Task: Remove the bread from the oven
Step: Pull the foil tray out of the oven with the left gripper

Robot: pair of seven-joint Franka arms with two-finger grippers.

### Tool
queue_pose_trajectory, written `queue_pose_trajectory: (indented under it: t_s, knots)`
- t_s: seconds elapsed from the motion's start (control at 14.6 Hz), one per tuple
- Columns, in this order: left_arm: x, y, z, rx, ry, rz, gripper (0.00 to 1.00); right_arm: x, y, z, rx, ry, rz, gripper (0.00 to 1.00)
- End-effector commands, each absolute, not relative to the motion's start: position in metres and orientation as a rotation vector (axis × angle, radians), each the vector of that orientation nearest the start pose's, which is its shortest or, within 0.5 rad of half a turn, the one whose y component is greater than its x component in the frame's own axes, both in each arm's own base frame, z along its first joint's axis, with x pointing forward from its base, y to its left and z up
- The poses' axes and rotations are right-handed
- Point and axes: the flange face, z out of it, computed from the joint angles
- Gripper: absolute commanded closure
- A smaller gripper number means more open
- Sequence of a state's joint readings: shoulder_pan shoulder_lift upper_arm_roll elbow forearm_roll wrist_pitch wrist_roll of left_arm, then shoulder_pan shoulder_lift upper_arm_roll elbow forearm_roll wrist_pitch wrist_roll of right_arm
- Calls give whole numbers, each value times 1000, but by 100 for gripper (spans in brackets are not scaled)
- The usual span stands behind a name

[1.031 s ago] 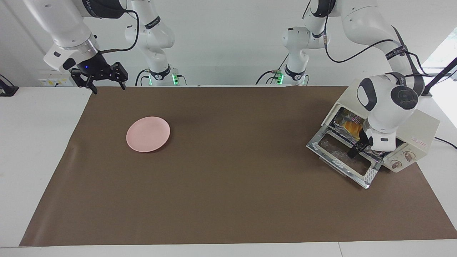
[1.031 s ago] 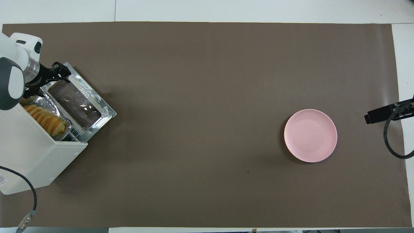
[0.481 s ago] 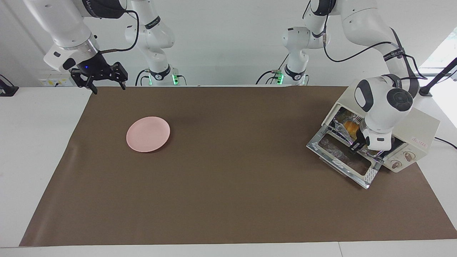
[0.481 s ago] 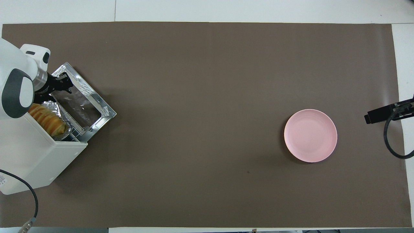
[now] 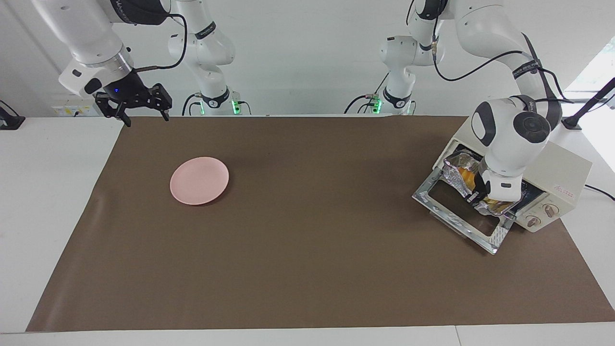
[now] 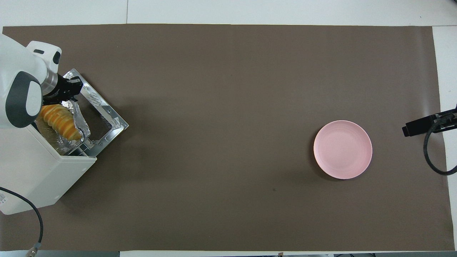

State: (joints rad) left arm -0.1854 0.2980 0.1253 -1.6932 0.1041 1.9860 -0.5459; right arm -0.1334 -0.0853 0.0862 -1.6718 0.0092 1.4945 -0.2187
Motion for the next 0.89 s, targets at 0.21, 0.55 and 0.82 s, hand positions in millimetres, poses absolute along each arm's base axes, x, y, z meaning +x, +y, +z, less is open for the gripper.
queue_pose_trajectory:
  t_s: [0.21,0.55,0.82]
  knots:
    - [643,-238,468,-3016,-265,-108,100,512,-24,619,-3129,-292,146,0]
    - [584,-386,419,-2985,106,-78,100,512,-24,619,-3130,-292,146,0]
    - [578,-419,387,-3018,134,-14,100,512,-25,619,-3129,-289,146,0]
